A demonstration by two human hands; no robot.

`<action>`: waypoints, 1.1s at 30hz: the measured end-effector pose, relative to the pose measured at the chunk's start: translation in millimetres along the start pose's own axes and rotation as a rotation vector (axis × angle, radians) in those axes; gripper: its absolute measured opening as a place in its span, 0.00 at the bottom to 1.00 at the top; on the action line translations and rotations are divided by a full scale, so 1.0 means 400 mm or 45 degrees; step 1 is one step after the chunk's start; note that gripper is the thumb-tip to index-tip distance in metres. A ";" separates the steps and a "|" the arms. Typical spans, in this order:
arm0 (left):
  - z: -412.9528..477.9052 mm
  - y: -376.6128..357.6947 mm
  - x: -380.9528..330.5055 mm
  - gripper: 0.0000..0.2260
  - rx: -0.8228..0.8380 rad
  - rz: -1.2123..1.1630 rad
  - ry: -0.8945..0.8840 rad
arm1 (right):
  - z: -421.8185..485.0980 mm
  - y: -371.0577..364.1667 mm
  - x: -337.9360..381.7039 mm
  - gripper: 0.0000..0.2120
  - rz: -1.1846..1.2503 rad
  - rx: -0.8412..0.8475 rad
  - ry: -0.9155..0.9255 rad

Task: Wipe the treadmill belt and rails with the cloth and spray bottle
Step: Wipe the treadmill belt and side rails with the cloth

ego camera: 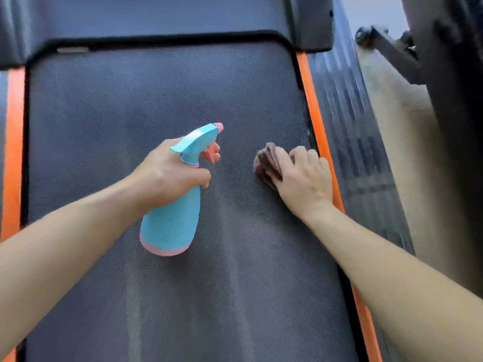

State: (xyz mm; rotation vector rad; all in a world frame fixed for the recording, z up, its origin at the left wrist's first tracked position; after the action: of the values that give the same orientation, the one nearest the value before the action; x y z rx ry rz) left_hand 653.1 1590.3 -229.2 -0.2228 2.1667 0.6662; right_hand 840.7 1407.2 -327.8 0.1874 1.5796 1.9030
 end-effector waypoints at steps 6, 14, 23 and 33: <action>0.000 -0.015 0.007 0.16 0.042 0.006 -0.040 | 0.075 0.014 -0.014 0.17 -0.067 0.137 -0.498; 0.022 -0.010 0.004 0.27 0.069 -0.036 -0.030 | -0.140 0.073 -0.027 0.21 -0.014 0.303 -0.609; 0.034 -0.009 0.007 0.24 0.079 -0.023 -0.011 | 0.005 0.067 -0.029 0.14 -0.006 0.303 -0.630; 0.043 -0.032 -0.004 0.20 0.107 0.010 -0.030 | 0.091 0.031 -0.036 0.15 0.058 0.198 -0.457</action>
State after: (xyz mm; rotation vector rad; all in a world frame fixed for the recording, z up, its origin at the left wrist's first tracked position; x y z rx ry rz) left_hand 670.4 1588.7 -241.6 -0.1616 2.1684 0.5779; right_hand 865.3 1428.7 -302.4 0.6016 1.4830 1.6656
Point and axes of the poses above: each hand's wrist, its own z-axis towards the middle knuckle, its own y-axis out of the back of the hand, x = y × z, the point moved 3 cm from there along z, towards the middle knuckle, and after that the axes turned 7 degrees about -z, right-handed, at the moved point
